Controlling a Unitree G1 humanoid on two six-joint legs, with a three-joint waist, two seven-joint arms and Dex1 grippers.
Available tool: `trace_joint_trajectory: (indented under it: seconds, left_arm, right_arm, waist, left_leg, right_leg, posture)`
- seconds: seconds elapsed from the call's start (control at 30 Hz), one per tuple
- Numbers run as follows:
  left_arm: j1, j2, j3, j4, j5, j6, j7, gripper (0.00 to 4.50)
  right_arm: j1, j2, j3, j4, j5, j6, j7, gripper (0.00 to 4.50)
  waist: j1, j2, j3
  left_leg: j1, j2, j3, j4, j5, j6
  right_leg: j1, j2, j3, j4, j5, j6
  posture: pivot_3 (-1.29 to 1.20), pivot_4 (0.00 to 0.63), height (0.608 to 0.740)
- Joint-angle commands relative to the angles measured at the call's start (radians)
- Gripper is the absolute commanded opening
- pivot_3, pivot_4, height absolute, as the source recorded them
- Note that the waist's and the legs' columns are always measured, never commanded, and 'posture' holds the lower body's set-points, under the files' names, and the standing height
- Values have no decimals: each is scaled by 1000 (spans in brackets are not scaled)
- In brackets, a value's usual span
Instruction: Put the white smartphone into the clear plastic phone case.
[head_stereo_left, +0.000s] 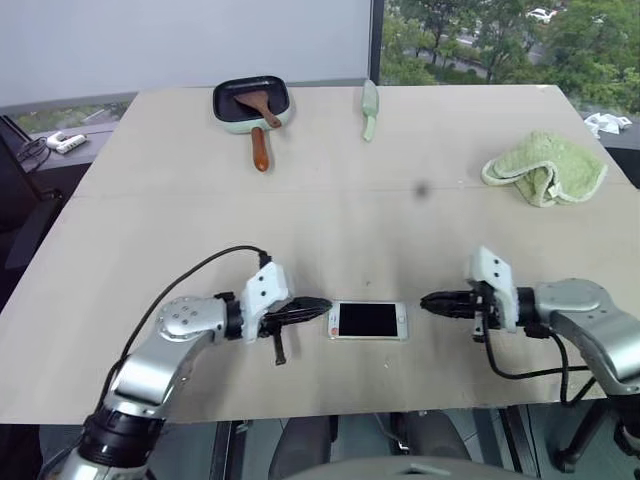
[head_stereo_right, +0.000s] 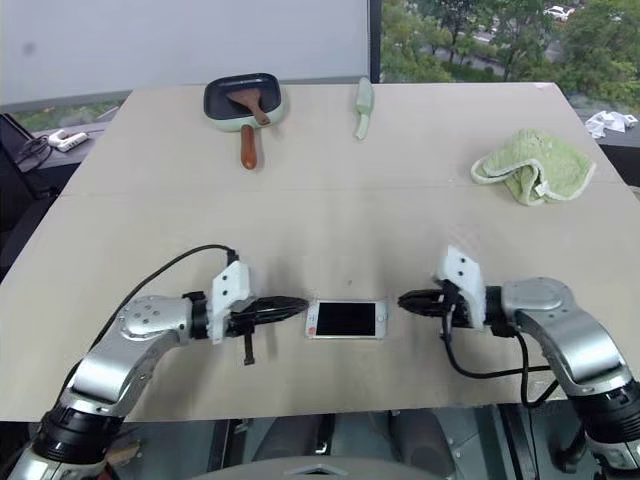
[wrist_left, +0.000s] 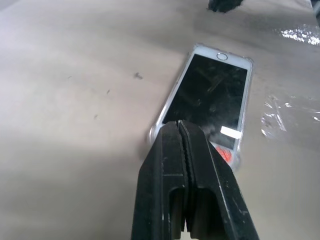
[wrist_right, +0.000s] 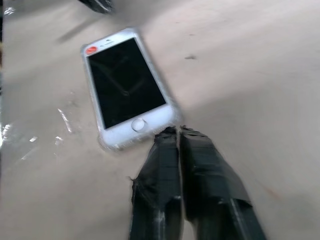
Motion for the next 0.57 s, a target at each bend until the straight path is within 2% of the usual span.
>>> trace_joint_trajectory:
  seconds: [0.03,0.1,0.13,0.23,0.3,0.33,0.57]
  left_arm:
    - [74,22,96,-23,-24,-23,18,543]
    - [99,27,119,-14,-19,-40,21,1292]
    - [109,22,145,2,-29,-56,22,1849]
    - [137,28,192,29,-46,-89,1,3205]
    - [153,39,209,39,-45,-106,-16,4175]
    - [159,44,217,46,-41,-117,-25,4439]
    - [186,66,241,90,-15,-191,-55,4439]
  right_arm:
    - [74,-54,-101,11,25,-87,57,1736]
    - [103,-69,-121,21,30,-112,72,2662]
    - [132,-73,-146,39,41,-126,82,3275]
    - [205,-73,-215,98,60,-176,110,4495]
    - [233,-74,-240,132,46,-231,121,4500]
    - [242,-75,-251,144,45,-250,126,4500]
    - [258,-76,-290,196,47,-332,146,4500]
  waist:
    - [0,1,1]
    - [0,1,3]
    - [0,1,4]
    - [5,0,4]
    - [3,1,4]
    - [2,1,4]
    - [-2,1,5]
  left_leg:
    - [0,0,0,0,0,0]
    - [0,0,1,0,0,0]
    - [0,0,1,0,0,0]
    - [1,0,1,0,0,0]
    - [2,0,1,1,0,0]
    - [2,0,3,1,0,0]
    - [3,1,6,0,0,0]
  right_leg:
    - [0,0,0,0,0,0]
    - [0,0,0,0,0,0]
    - [0,0,0,0,0,0]
    - [1,0,0,0,0,-1]
    - [1,0,1,0,-1,-1]
    - [1,0,1,0,-1,-1]
    - [1,0,4,0,0,-1]
  posture:
    - [0,150,740]
    - [0,150,740]
    - [0,150,740]
    - [0,150,740]
    - [0,150,740]
    - [0,150,740]
    - [0,150,740]
